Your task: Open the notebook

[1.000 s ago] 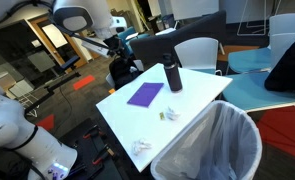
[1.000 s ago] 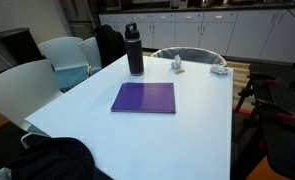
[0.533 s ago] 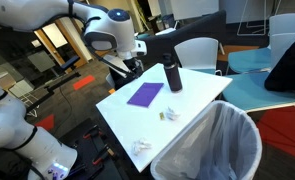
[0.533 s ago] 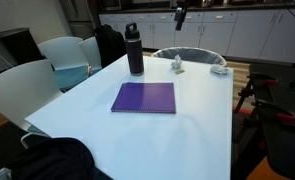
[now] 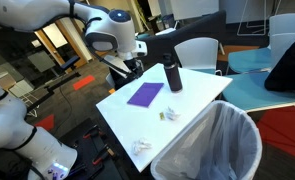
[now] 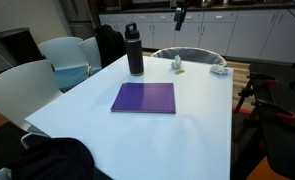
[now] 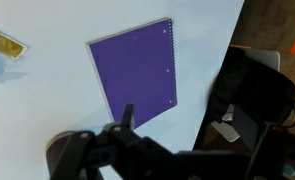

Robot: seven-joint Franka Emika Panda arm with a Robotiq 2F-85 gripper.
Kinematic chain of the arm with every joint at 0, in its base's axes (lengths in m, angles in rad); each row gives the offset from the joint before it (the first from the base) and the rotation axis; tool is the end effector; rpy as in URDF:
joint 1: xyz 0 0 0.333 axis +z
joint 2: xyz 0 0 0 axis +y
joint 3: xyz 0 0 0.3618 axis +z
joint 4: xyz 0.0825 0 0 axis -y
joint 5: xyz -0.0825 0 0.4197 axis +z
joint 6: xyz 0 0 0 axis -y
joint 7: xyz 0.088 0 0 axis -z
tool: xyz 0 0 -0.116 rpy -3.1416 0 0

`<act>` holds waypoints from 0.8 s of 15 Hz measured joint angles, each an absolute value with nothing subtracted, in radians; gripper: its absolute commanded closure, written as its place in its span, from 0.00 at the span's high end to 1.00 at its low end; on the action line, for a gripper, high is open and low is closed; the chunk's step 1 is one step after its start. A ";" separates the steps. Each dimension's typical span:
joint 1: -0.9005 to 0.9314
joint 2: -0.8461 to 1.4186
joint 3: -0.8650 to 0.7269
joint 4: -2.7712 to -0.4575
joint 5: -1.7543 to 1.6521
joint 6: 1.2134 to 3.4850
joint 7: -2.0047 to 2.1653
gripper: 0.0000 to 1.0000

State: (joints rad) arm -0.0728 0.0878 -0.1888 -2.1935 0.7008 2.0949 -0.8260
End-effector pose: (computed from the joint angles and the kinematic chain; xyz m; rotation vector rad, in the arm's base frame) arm 0.5500 -0.1088 0.3550 -2.5667 -0.1882 -0.1827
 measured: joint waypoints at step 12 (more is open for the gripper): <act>-0.157 0.520 -0.063 -2.033 0.845 2.138 -0.919 1.00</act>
State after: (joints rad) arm -0.1575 0.5201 -0.0628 -2.0334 0.8452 2.1378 -0.9186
